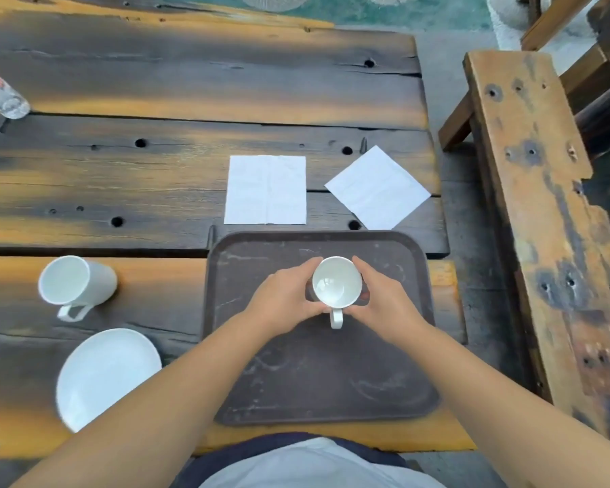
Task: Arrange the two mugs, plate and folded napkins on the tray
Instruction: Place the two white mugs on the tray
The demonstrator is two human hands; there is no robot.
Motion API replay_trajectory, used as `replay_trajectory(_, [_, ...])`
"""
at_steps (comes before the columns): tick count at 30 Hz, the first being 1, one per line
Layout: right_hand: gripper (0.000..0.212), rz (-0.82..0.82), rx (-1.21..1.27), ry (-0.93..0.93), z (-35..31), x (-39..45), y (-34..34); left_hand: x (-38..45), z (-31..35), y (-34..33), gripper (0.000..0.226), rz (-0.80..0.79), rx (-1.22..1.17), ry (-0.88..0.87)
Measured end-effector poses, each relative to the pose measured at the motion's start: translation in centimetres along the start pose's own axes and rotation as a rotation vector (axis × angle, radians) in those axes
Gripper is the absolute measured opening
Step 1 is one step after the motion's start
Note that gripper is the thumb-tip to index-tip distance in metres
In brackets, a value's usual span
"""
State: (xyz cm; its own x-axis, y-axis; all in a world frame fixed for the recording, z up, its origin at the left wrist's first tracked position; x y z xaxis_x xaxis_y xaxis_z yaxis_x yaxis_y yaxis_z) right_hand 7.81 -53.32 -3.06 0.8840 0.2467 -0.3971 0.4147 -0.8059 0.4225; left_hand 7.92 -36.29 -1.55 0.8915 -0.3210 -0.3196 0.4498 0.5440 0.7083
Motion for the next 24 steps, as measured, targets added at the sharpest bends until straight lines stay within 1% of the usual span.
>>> replay_trajectory(7, [0.084, 0.033, -0.021, 0.005, 3.1, 0.0, 4.1, 3.1, 2.7, -3.6, 0.064, -0.03, -0.065, 0.017])
replay_trajectory(10, [0.083, 0.029, -0.026, 0.0, 3.9, 0.3, 5.0, 4.1, 3.3, -4.6, 0.063, -0.035, -0.058, 0.026])
replay_trajectory(16, [0.074, 0.013, -0.016, -0.004, 5.1, 0.9, 6.0, 5.4, 4.1, -5.8, 0.065, -0.056, -0.062, 0.039])
replay_trajectory(20, [0.081, 0.017, 0.006, -0.012, 5.3, 1.1, 6.2, 5.9, 3.9, -6.0, 0.067, -0.055, -0.04, 0.06])
replay_trajectory(24, [0.084, 0.012, 0.007, -0.019, 5.4, 1.5, 6.2, 6.3, 3.6, -6.1, 0.068, -0.05, -0.011, 0.068])
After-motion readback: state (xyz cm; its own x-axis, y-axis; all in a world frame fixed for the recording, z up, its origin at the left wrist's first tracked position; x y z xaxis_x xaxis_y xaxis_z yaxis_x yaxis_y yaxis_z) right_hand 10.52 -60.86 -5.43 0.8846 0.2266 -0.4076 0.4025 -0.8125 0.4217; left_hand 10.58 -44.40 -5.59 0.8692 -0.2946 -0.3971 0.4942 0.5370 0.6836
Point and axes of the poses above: each hand's wrist, its own x-axis towards the middle knuckle, its own y-axis out of the back of the hand, z = x × y, the point moved 7 cm from there along x, towards the middle knuckle, and after that the axes turned 11 degrees about x, right-handed, at the moved point
